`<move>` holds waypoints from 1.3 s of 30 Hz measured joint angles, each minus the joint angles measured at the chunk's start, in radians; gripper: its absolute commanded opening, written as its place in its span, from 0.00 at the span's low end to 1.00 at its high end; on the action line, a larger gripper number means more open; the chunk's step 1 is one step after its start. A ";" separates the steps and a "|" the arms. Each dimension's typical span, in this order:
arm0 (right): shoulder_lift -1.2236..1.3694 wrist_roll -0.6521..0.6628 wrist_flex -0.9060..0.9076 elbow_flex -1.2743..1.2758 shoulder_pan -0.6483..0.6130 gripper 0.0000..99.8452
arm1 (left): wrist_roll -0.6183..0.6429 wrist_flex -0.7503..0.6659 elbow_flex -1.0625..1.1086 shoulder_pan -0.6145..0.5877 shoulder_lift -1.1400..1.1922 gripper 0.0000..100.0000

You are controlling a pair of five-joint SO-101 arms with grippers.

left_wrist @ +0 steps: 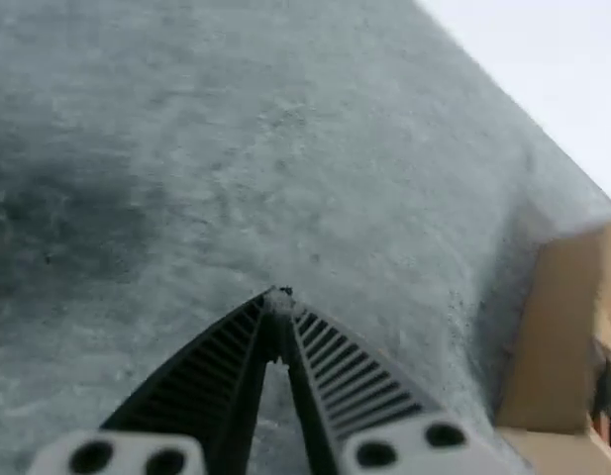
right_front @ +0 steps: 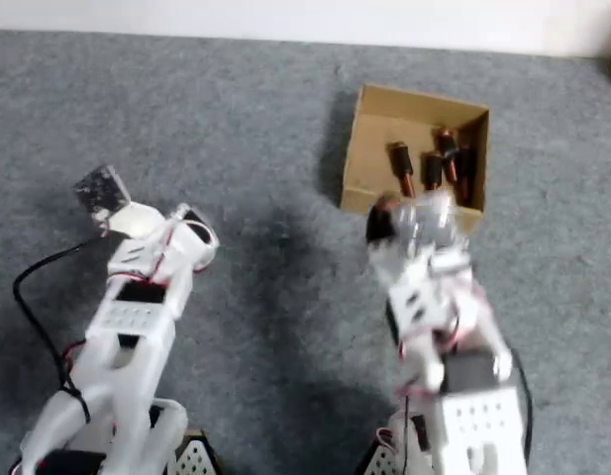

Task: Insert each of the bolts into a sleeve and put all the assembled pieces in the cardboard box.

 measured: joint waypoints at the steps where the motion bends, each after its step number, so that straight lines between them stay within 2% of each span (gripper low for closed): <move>1: 0.115 0.000 0.009 -0.100 0.005 0.00 | 0.005 0.000 -0.003 -0.005 0.008 0.01; 6: 0.756 0.009 0.192 -0.713 0.040 0.00 | 0.008 -0.003 -0.005 0.000 0.014 0.01; 15: 1.955 0.074 0.657 -2.021 0.103 0.00 | 0.003 -0.003 -0.005 0.011 0.015 0.01; 19: 2.361 0.092 0.749 -2.478 0.103 0.00 | -0.025 -0.003 -0.005 0.028 0.015 0.01; 22: 2.493 0.094 0.778 -2.573 0.101 0.00 | -0.034 -0.003 -0.005 0.031 0.015 0.01; 30: 2.513 0.094 0.792 -2.607 0.101 0.02 | -0.031 -0.003 -0.005 0.029 0.018 0.01; 35: 2.513 0.094 0.812 -2.607 0.101 0.16 | -0.031 -0.003 -0.005 0.029 0.018 0.01; 39: 2.507 0.094 0.855 -2.610 0.101 0.17 | -0.031 -0.003 -0.005 0.029 0.018 0.01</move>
